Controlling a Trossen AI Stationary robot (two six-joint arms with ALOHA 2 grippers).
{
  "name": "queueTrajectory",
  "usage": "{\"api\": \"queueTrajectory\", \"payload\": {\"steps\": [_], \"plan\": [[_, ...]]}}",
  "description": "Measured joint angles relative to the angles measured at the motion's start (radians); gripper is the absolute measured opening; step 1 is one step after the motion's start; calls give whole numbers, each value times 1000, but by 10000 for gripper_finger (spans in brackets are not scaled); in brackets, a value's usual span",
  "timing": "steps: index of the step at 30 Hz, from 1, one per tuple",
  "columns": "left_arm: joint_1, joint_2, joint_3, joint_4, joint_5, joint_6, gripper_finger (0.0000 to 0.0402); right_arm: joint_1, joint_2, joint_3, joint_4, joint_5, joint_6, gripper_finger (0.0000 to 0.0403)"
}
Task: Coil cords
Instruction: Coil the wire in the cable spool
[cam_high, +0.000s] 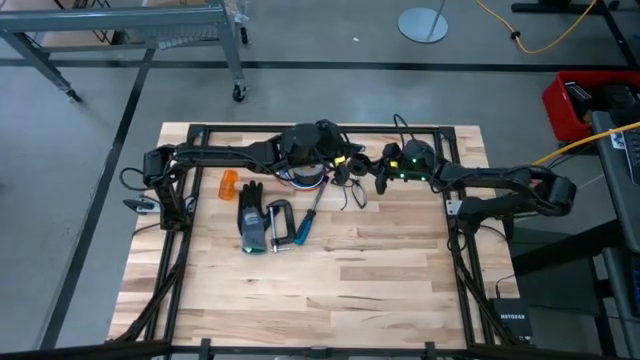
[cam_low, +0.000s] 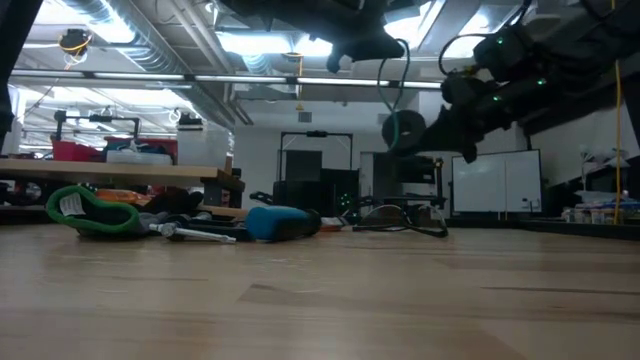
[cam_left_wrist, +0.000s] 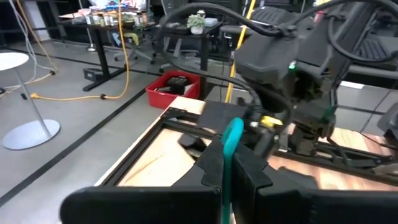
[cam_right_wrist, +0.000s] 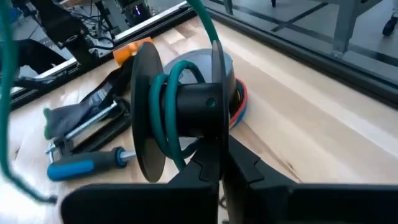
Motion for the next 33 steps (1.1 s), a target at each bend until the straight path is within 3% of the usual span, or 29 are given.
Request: {"api": "queueTrajectory", "payload": {"steps": [9, 19, 33], "plan": [[-26, 0, 0, -52, 13, -26, 0, 0, 115, 110, 51, 12, 22, 2], [-52, 0, 0, -100, 12, -33, 0, -1, 118, 187, 76, 102, -8, 2], [-58, 54, 1, -90, 19, -82, 0, -2, 119, 192, 126, 49, -9, 2]]}}
